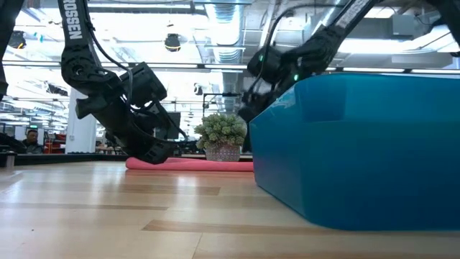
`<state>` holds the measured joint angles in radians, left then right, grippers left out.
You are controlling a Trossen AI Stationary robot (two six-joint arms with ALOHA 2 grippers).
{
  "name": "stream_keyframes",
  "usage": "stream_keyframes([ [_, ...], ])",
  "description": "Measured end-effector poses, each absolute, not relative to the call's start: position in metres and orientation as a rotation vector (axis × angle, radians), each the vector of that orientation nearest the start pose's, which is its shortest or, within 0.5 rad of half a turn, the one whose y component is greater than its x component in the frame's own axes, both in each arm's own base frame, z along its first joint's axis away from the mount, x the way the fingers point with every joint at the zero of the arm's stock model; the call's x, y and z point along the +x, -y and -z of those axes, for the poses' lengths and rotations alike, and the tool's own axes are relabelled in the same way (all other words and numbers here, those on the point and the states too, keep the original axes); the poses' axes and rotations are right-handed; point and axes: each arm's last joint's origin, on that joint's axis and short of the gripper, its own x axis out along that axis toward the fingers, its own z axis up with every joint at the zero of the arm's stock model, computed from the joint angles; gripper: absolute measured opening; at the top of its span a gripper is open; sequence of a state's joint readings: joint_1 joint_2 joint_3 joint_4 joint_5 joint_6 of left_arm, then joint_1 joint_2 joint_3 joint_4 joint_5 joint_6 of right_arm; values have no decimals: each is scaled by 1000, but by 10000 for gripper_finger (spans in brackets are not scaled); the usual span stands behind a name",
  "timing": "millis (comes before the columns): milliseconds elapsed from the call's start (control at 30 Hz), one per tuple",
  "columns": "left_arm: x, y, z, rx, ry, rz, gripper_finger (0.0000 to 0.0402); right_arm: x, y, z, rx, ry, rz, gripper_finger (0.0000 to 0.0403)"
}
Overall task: Fold microfiber towels
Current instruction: Fold the pink microfiber towel
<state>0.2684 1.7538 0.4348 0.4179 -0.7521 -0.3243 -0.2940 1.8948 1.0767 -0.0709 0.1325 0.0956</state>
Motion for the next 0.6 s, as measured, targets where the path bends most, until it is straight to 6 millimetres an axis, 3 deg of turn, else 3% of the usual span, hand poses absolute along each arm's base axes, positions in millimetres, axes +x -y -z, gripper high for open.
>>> stream_keyframes([
  [200, 229, -82, -71, -53, -744, -1072, 4, 356, 122, -125, 196, -930, 469, 157],
  [367, 232, -77, -76, -38, -730, -1057, 30, 352, 134, -118, 252, -934, 529, 148],
  [600, 231, -72, -109, 16, -717, -1070, 93, 348, 139, -116, 282, -948, 550, 144],
])
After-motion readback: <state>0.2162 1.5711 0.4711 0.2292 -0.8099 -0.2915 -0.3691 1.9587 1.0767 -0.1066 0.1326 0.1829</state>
